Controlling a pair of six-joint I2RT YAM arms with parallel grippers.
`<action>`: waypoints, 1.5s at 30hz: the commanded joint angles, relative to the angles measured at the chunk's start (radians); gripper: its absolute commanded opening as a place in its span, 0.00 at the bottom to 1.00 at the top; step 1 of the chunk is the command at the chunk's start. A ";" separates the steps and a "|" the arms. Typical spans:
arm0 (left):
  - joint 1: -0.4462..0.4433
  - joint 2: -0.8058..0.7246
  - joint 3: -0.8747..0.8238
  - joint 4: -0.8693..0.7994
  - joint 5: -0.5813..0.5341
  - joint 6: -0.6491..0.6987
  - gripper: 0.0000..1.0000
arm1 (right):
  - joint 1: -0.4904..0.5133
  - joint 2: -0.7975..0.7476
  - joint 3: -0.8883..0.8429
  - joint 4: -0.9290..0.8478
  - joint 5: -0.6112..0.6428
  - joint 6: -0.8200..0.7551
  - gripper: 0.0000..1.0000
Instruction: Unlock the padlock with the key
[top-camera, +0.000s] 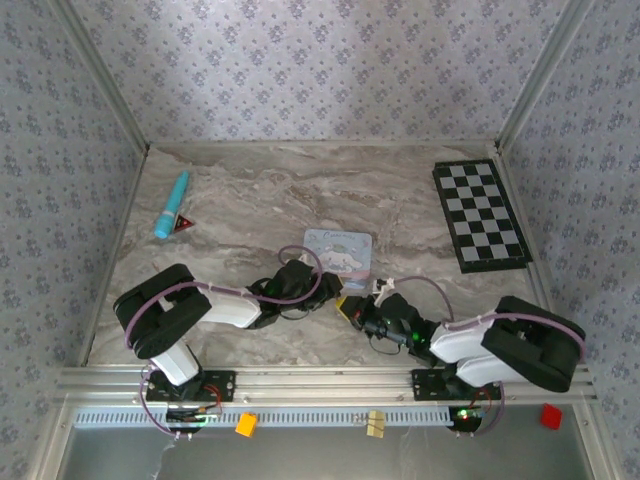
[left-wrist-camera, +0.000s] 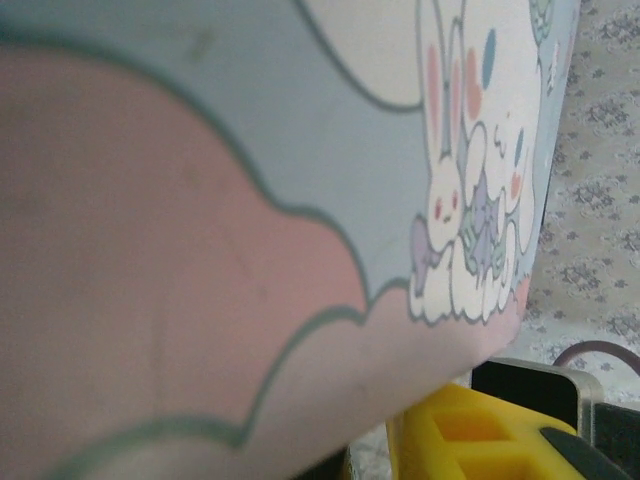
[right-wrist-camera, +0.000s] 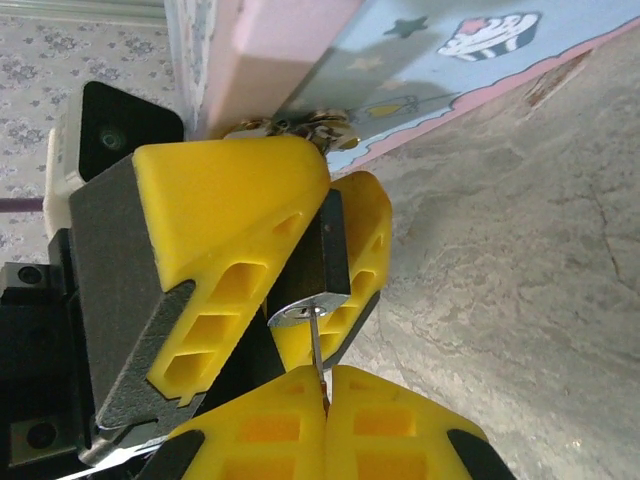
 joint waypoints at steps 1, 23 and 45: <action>-0.018 0.012 -0.009 0.005 0.067 -0.028 0.34 | 0.012 -0.072 0.003 -0.129 0.045 -0.035 0.00; -0.050 0.007 0.005 0.063 0.083 -0.065 0.04 | -0.033 -0.176 -0.062 -0.090 0.086 -0.079 0.00; -0.179 0.018 0.059 0.292 0.007 -0.120 0.00 | -0.237 -0.527 -0.063 -0.219 -0.005 -0.082 0.00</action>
